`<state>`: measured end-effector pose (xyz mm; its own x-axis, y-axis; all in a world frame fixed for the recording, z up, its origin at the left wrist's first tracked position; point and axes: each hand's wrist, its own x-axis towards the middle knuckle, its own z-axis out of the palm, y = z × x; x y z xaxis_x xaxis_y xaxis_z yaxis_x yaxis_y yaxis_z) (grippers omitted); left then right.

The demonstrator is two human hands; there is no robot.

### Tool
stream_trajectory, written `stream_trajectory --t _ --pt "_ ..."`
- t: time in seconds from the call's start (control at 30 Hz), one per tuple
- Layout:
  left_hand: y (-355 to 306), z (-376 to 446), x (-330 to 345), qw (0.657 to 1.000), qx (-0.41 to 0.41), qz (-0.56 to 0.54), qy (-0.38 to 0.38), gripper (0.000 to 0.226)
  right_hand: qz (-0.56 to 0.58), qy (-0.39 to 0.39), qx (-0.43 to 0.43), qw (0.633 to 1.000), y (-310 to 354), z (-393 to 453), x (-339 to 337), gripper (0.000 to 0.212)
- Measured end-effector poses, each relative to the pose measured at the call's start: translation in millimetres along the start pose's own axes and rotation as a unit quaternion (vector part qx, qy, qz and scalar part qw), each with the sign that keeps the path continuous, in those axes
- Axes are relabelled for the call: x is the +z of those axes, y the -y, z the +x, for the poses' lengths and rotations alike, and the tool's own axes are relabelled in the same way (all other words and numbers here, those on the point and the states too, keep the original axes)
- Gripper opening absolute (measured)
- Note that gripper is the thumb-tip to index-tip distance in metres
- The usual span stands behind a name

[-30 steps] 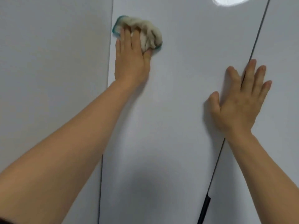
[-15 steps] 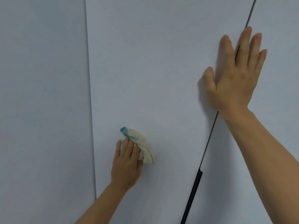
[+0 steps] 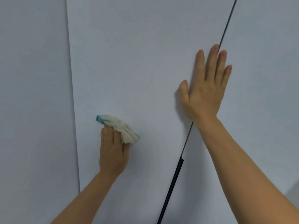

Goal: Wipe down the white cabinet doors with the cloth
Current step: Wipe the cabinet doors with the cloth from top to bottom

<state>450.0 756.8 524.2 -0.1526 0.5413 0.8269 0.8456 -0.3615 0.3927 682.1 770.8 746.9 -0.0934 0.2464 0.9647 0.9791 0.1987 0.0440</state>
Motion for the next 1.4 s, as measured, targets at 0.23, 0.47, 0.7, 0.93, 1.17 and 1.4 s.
stream_trajectory --t 0.23,0.47,0.7,0.93,1.17,1.4 --pt "-56.7 57.2 -18.1 0.999 0.026 0.028 -0.024 0.067 0.018 0.027 -0.014 0.999 -0.4 -20.8 -4.1 0.077" --pt "-50.9 40.8 27.6 0.978 0.149 0.038 -0.143 0.039 0.019 0.058 -0.018 0.998 -4.6 -32.7 -13.4 0.075" --pt "-27.0 -52.8 49.3 0.976 0.196 0.072 -0.059 0.034 0.012 0.166 -0.042 0.985 -6.6 -114.8 -19.9 0.082" --pt "-124.0 94.3 -7.0 0.985 0.093 0.068 -0.129 0.044 0.057 0.160 -0.044 0.984 -27.5 -135.1 -34.1 0.067" --pt "-118.6 16.6 41.9 0.968 0.227 0.093 -0.047 0.032 0.049 0.171 -0.022 0.984 -60.7 -155.7 -45.4 0.061" --pt "-102.7 -58.5 64.2 0.964 0.227 0.138 0.029 0.029 0.048 0.212 -0.053 0.975 -77.9 -179.7 -45.7 0.062"
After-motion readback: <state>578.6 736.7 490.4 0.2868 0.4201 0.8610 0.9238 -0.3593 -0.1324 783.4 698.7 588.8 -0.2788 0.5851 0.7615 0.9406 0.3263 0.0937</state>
